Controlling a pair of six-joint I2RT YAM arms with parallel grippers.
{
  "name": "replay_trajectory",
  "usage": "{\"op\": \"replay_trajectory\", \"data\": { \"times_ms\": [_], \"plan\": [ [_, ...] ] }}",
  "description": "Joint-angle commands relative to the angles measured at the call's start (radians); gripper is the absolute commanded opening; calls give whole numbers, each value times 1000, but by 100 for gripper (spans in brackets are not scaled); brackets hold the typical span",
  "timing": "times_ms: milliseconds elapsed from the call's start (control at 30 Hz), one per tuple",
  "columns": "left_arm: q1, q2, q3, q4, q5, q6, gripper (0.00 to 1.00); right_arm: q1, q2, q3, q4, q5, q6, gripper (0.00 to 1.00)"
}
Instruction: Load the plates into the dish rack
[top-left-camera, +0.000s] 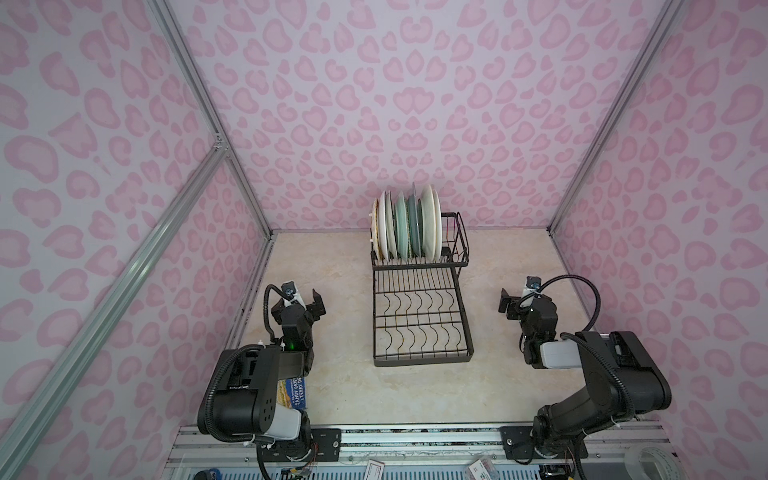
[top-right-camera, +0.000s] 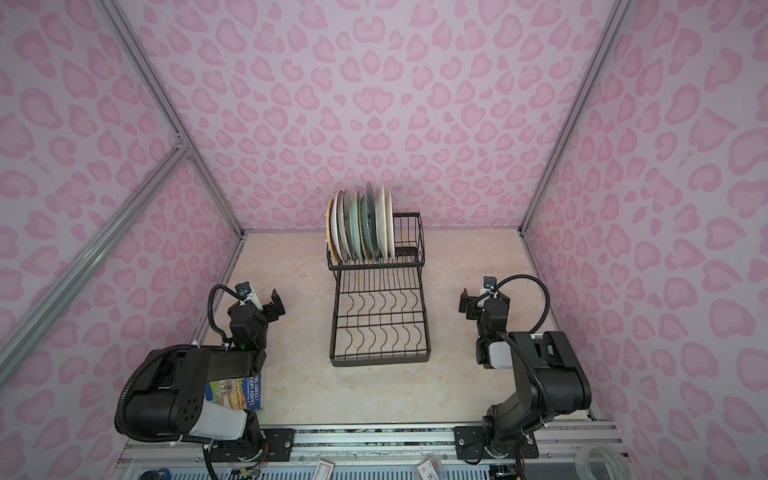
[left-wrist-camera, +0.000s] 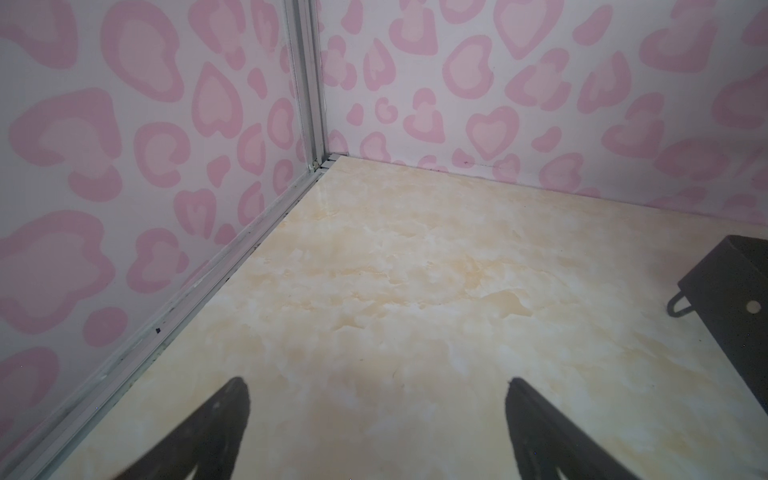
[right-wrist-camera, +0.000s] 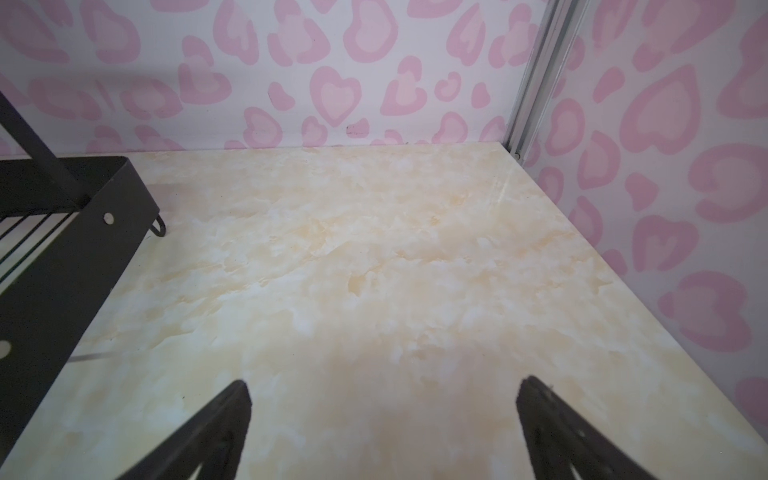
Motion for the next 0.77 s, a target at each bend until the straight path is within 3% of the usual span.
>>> {"op": "replay_trajectory", "data": {
  "times_ms": [0,733],
  "plan": [
    [-7,0,12,5,-15,9,98,8,3,-10,45,26,-18,100],
    [-9,2,18,-4,-1,17,97,10,1,-12,46,27,-17,100]
  ]
}}
